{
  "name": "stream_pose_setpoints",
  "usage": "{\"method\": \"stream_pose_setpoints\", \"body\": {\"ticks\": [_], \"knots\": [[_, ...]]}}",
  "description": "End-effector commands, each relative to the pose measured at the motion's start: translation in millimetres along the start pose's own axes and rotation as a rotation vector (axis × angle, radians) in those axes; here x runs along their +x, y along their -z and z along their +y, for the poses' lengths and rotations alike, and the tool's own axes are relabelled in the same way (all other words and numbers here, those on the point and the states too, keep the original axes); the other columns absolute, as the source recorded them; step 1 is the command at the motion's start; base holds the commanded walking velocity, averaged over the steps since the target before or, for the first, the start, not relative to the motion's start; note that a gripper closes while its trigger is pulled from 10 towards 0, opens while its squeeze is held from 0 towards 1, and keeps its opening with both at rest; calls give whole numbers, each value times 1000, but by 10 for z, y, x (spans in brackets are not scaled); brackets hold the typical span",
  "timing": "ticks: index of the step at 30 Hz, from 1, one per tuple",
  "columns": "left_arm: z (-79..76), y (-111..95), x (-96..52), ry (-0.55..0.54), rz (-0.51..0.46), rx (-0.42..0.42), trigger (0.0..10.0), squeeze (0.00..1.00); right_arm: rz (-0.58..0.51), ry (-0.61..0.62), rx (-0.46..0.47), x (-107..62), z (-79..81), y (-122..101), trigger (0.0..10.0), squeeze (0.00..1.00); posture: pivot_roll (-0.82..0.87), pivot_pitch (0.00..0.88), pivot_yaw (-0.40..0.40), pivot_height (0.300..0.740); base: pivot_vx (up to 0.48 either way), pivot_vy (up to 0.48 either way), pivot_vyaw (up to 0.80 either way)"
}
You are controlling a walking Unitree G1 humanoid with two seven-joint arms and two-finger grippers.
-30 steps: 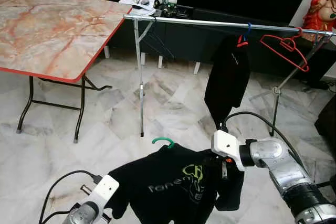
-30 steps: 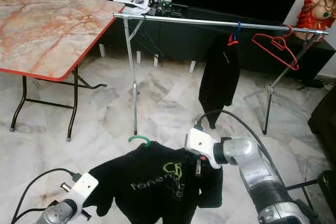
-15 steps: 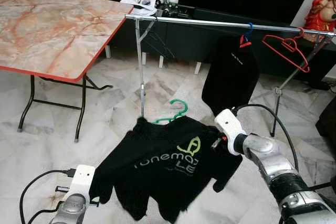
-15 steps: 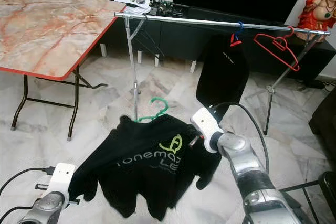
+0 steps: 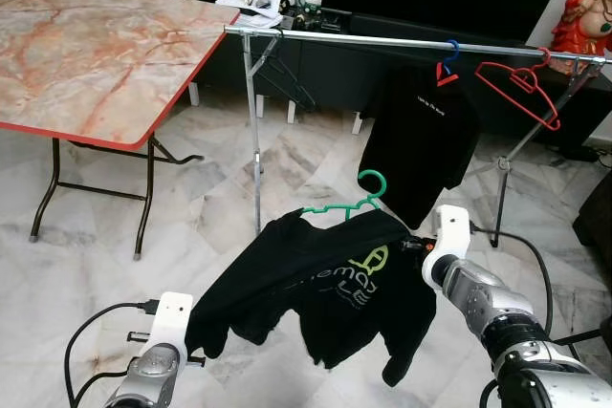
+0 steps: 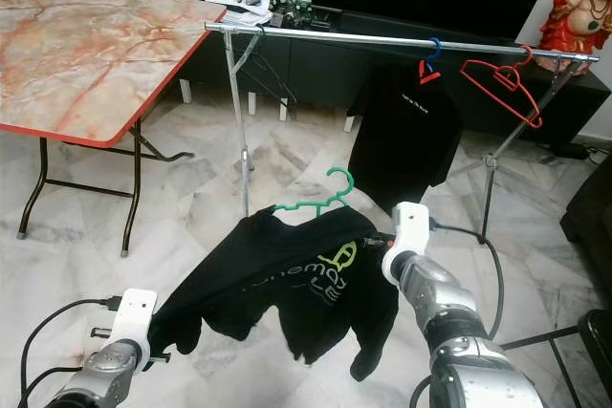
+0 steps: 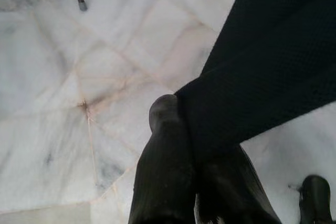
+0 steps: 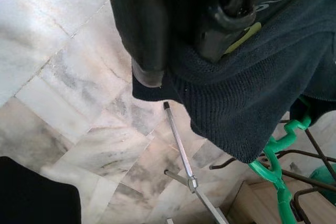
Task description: Hang hanger
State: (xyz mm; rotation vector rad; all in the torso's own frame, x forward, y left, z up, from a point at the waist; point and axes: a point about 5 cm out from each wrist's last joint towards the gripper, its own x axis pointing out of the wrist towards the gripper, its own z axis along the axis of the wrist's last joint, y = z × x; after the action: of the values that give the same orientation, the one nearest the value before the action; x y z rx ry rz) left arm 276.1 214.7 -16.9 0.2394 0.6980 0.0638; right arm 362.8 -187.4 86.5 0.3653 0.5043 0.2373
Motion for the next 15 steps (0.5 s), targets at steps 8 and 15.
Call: {"method": "stream_pose_setpoints", "body": {"ticks": [8,15], "knots": [[112,231,-54,68,36,249,0,0,61,-308,-487,-93,167,-211,10000,0,49,95,-133,740,0,0,0],[29,275,-89,233,13,443,10000,1000,245,-278,-902,-138,12,-39,10000,0,51,96,-136,740,0,0,0]]}}
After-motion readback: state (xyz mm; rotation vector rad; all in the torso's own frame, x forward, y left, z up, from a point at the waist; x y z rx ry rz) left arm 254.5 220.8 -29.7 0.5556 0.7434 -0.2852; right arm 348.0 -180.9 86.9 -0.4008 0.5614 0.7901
